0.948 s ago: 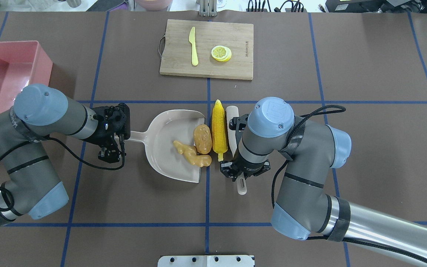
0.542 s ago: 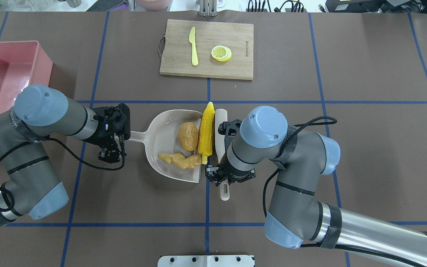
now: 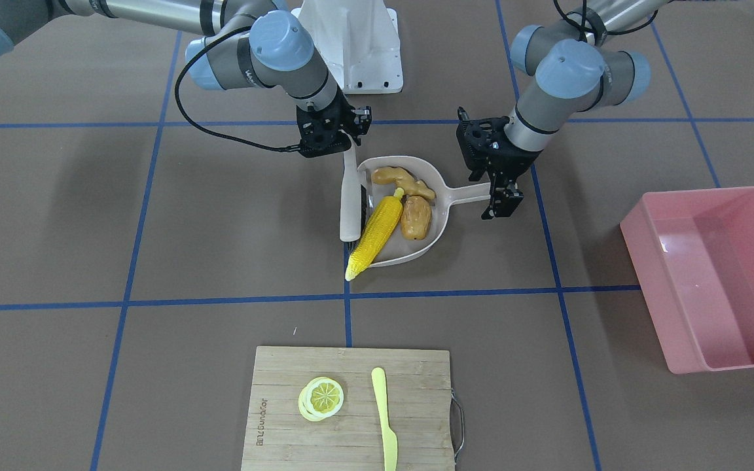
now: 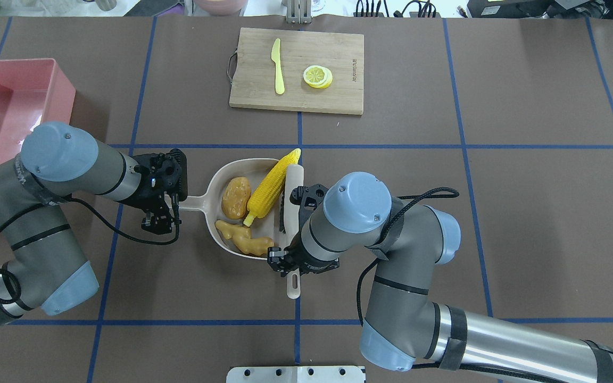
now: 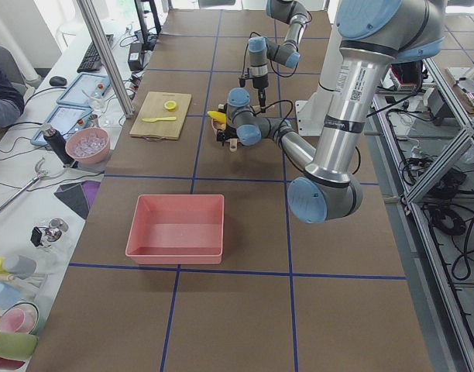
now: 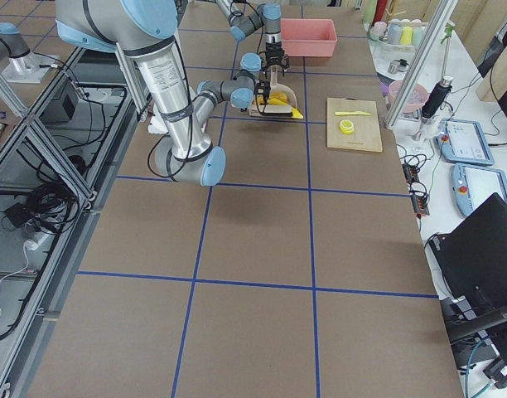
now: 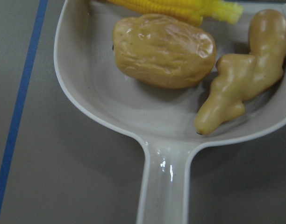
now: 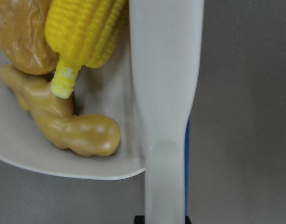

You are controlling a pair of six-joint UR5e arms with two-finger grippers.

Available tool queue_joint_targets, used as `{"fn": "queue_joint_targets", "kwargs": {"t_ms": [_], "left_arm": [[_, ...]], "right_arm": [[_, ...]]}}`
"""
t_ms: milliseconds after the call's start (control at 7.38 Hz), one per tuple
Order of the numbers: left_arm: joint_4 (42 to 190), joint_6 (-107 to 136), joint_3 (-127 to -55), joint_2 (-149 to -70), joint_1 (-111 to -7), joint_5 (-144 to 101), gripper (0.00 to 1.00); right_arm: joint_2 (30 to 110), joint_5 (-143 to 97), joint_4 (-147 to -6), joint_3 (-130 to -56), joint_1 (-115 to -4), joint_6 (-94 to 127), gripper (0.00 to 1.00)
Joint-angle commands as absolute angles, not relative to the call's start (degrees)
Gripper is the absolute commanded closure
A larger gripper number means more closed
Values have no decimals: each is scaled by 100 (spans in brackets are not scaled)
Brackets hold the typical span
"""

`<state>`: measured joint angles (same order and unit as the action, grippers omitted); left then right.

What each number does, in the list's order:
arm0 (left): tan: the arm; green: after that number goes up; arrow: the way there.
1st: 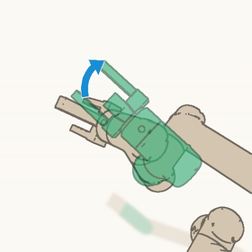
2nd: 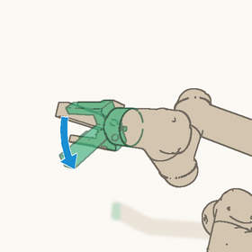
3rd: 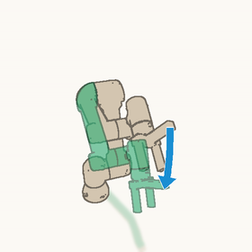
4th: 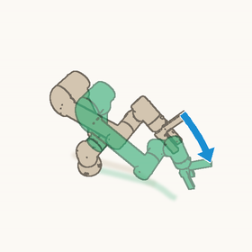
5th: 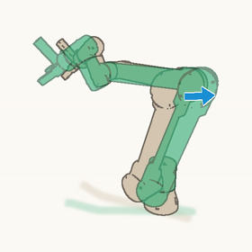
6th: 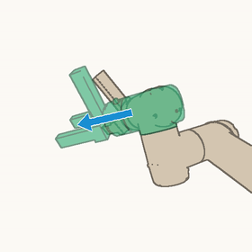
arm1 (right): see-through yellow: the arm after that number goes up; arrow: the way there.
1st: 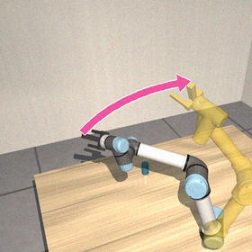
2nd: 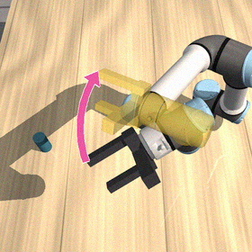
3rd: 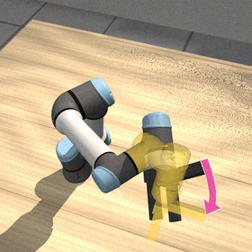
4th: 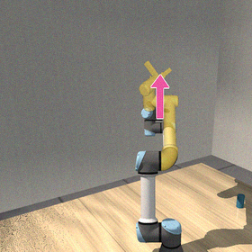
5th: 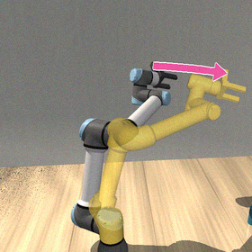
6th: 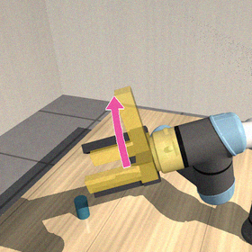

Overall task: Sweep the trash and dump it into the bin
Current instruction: 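Sweep the ginger, potato and corn into the dustpan with the right gripper's brush, then lift the brush back from the dustpan with the right gripper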

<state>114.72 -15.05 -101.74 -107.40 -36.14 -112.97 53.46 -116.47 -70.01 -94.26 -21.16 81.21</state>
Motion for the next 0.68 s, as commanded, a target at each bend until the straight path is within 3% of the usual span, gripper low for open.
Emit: {"fn": "queue_joint_targets", "kwargs": {"t_ms": [0, 271, 542], "left_arm": [[11470, -1503, -10178, -10740, -3612, -11294, 7], [11470, -1503, -10178, -10740, -3612, -11294, 10], [11470, -1494, -10160, -10766, -3612, -11294, 10]], "right_arm": [[5256, -11619, -6785, -9422, -2066, 8331, 100], [5186, -11628, -6479, -9430, -2039, 8813, 100], [5273, -12056, -7044, -9867, -2048, 9052, 100]]}}
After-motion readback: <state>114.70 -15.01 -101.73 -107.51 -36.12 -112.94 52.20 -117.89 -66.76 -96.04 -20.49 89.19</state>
